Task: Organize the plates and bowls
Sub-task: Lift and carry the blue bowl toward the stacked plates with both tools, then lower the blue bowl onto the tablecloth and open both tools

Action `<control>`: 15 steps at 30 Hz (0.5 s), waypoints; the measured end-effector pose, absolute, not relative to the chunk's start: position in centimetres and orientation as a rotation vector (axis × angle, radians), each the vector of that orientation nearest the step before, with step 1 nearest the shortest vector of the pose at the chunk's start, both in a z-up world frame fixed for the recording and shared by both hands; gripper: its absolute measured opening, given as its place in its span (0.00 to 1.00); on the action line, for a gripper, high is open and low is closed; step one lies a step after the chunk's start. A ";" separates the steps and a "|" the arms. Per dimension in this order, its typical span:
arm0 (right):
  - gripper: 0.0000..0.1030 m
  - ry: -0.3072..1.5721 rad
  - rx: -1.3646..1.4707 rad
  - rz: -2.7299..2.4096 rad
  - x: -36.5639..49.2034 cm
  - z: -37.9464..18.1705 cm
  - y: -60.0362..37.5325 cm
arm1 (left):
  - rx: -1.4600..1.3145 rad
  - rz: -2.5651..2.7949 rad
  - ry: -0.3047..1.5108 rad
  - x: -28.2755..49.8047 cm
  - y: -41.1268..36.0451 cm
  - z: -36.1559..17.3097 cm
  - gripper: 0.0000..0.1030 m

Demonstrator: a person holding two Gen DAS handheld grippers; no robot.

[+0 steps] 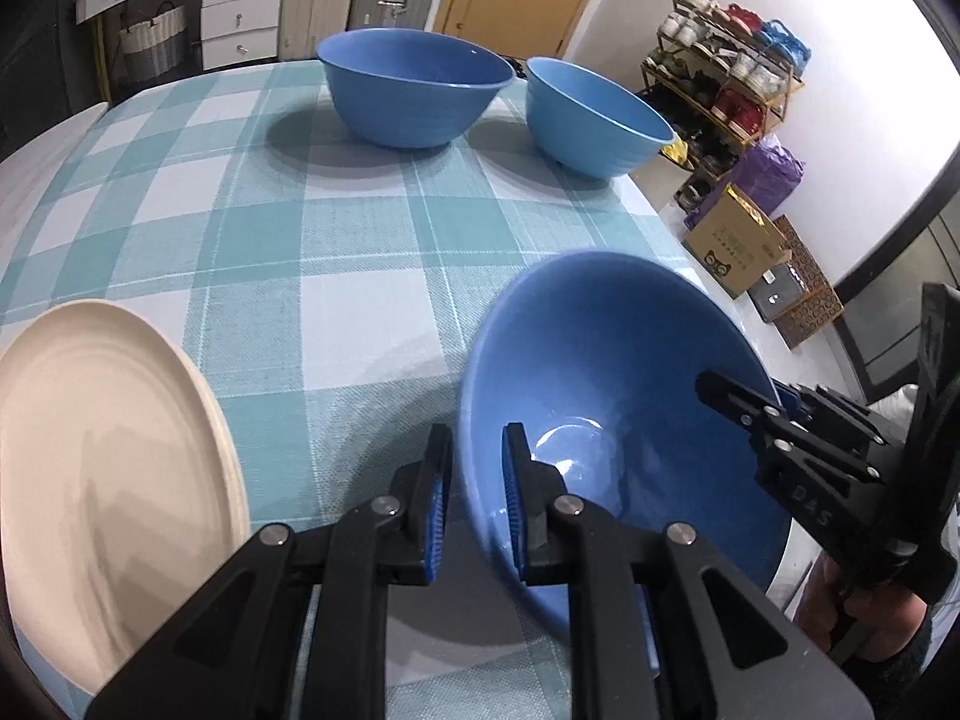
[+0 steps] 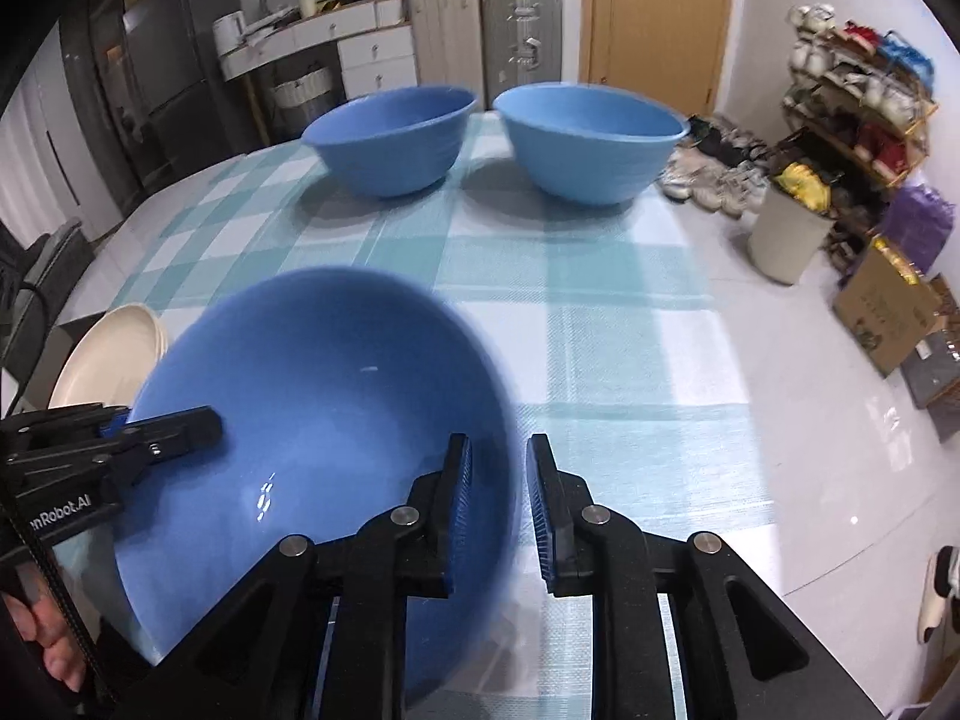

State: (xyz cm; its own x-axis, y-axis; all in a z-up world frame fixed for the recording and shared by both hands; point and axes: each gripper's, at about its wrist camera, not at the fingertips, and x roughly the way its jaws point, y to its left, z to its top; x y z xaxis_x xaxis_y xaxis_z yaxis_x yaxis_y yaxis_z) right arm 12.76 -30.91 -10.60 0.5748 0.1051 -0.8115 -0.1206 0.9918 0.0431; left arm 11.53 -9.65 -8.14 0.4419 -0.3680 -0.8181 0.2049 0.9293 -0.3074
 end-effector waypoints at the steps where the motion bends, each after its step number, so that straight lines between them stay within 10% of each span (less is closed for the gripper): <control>1: 0.23 0.943 -0.011 0.131 12.7 -10.4 -31.0 | -0.177 -0.359 1.056 11.6 -9.5 -8.2 0.15; 10: 0.38 0.882 0.050 0.116 12.0 -7.7 -32.6 | -0.189 -0.344 1.043 11.8 -8.6 -7.2 0.16; 15: 0.52 0.803 0.041 0.106 11.3 -4.4 -33.1 | -0.146 -0.263 1.008 11.7 -7.9 -5.7 0.44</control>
State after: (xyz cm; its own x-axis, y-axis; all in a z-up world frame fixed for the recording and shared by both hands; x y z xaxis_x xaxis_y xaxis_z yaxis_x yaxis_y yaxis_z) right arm 11.35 -33.13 -4.42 0.6897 0.1102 -0.7157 -0.0792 0.9939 0.0767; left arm 11.75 -7.91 -5.71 0.5054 -0.2841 -0.8148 0.1503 0.9588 -0.2411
